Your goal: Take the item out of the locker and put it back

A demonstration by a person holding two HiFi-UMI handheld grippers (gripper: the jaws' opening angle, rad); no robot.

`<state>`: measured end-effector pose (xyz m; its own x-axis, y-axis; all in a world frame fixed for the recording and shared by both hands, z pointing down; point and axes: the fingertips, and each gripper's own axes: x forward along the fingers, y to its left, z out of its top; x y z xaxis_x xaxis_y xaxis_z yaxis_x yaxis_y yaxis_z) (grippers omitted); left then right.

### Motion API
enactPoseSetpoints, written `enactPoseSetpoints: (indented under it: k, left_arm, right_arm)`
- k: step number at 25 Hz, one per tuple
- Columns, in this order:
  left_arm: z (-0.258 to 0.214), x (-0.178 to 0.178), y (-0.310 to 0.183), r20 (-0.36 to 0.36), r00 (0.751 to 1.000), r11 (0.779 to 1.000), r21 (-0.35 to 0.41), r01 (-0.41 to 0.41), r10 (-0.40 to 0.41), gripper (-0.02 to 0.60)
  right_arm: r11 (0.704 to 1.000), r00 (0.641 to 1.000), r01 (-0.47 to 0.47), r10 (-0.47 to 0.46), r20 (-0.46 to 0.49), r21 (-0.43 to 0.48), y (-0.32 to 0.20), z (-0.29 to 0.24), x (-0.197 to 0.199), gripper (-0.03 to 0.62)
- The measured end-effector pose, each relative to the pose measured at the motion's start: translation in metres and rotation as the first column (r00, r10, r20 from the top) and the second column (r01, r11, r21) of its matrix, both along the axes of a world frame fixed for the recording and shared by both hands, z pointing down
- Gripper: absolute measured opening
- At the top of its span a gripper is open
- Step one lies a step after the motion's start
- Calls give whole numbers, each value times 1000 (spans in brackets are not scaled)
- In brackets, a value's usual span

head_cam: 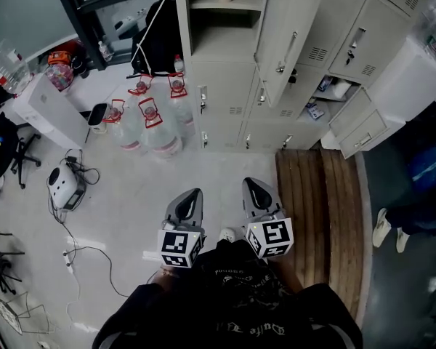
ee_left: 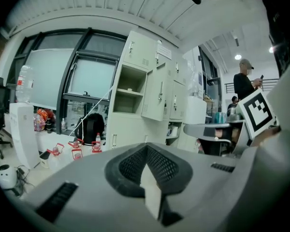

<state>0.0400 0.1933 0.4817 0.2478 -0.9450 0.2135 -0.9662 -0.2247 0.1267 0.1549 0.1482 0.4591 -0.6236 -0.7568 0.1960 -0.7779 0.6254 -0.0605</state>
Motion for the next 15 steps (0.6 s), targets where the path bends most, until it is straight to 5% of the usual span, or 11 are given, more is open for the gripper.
enactPoseSetpoints:
  k: [15]
  left_arm:
    - [16, 25, -62, 1, 999, 998, -45, 37, -37, 6]
  right_arm:
    - [995, 996, 83, -82, 26, -54, -63, 20, 8, 5]
